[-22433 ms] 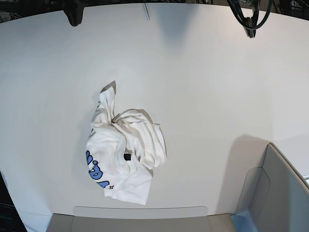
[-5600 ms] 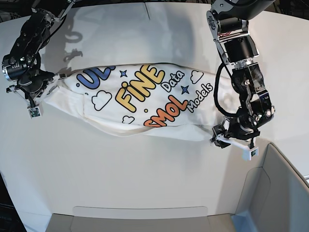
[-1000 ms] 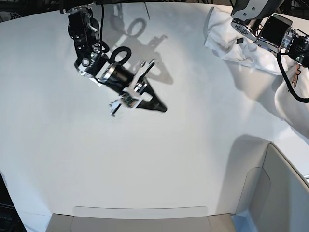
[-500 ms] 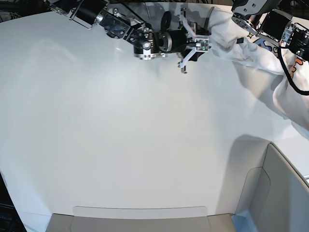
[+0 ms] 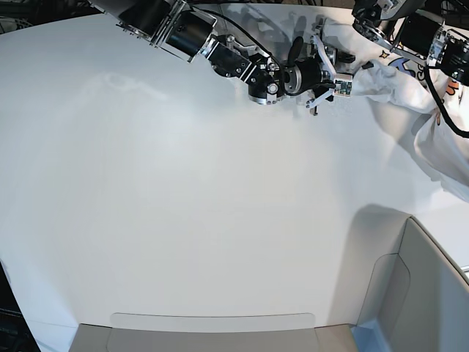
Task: Layout the t-shirt on the table in an organized manner, then fold the t-shirt properly
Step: 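Move the right gripper toward the t-shirt beside the left gripper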
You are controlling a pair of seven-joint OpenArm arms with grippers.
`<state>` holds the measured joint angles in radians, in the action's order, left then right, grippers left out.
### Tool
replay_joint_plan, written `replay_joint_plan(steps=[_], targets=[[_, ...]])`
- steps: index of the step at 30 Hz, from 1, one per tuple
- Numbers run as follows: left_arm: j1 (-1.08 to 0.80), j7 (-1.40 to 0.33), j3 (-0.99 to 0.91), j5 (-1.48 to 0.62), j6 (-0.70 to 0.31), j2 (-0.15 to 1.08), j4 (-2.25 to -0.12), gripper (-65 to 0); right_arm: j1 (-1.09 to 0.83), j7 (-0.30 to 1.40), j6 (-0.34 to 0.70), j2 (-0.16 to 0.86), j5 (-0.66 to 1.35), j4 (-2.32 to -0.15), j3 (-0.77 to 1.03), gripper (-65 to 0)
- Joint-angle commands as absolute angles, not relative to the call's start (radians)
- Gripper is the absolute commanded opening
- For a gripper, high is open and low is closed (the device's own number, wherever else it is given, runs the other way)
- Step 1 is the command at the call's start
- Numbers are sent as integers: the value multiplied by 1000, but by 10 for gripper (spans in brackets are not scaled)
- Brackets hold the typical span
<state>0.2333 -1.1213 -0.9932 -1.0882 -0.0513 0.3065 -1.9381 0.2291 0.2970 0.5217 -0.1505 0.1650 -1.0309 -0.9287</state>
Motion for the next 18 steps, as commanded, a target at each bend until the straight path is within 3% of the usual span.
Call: replay_joint_plan(steps=[1, 4, 8, 12, 18], targets=[[249, -1104, -992, -1107, -61, 325, -1954, -650, 243, 337, 521, -157, 147, -1024, -931, -407], [249, -1104, -992, -1106, -61, 323, -1954, -650, 243, 337, 521, -157, 147, -993, -967, -478], [249, -1104, -990, -1106, -61, 323, -1954, -650, 229, 337, 518, -157, 147, -990, -1007, -650], [248, -1106, -987, -1106, -61, 321, -1954, -650, 191, 340, 516, -148, 143, -1044, -984, -650], [214, -1106, -984, -1106, -61, 321, -1954, -650, 41, 340, 446, -18, 145, -1283, -842, -650]])
